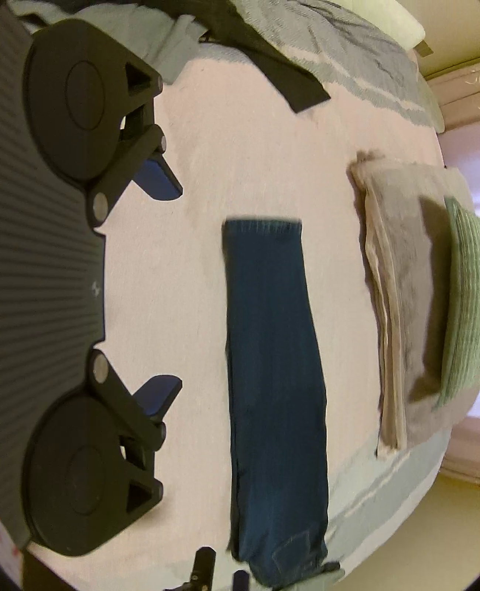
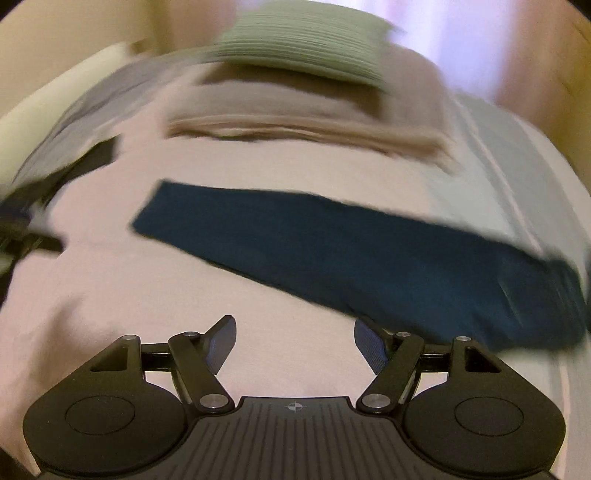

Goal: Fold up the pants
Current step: 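Grasp the leg hems with the right gripper and fold them onto the waistband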

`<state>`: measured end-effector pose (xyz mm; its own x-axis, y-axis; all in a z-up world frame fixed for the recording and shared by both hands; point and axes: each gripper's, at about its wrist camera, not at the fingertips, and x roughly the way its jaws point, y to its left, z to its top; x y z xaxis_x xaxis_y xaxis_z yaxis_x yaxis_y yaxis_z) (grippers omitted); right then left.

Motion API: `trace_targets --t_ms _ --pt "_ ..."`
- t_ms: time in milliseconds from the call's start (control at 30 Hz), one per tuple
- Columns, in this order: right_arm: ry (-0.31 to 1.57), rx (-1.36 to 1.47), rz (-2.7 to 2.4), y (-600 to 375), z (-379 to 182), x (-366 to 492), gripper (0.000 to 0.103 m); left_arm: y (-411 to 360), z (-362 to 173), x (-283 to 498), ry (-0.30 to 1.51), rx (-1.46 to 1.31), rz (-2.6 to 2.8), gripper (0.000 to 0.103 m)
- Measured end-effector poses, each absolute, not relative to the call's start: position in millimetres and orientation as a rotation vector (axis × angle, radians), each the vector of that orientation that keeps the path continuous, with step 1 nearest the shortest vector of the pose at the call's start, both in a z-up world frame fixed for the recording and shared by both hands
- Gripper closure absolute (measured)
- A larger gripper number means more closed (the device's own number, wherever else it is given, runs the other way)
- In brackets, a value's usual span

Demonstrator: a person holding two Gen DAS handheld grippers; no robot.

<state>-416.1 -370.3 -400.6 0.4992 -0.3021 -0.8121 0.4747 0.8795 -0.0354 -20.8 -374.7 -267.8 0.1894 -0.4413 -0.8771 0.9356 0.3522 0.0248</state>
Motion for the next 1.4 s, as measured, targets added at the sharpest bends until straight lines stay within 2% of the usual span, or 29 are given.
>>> trace_targets --t_ms 167,300,400,567,800,833,867,933,1167,1400 --pt "0.914 -0.023 -0.301 -329 -447 -323 0.037 -383 -305 46 0.863 0.713 -1.123 0.004" --pt "0.919 -0.184 -0.206 -304 -509 -256 0.060 -389 -343 93 0.805 0.771 -1.190 0.004" --pt "0.922 -0.287 -0.144 -291 -556 -216 0.071 -393 -372 119 0.770 0.805 -1.233 0.004" --pt "0.895 -0.490 -0.120 -286 -615 -175 0.071 -390 -405 154 0.764 0.765 -1.259 0.004" --pt "0.867 -0.679 -0.131 -288 -648 -145 0.071 -383 -417 174 0.777 0.710 -1.269 0.004" --pt "0.872 -0.673 -0.130 -289 -646 -141 0.074 -382 -416 175 0.774 0.712 -1.274 0.004" --pt "0.878 -0.636 -0.125 -292 -642 -139 0.087 -381 -414 175 0.772 0.717 -1.274 0.004" --pt "0.854 -0.579 -0.147 -295 -623 -142 0.102 -379 -405 175 0.769 0.714 -1.281 0.004" --pt "0.692 -0.151 -0.330 -355 -514 -179 0.103 -391 -365 159 0.707 0.730 -1.334 0.004" --pt "0.388 0.362 -0.562 -477 -419 -289 0.103 -455 -324 95 0.616 0.748 -1.445 0.004"
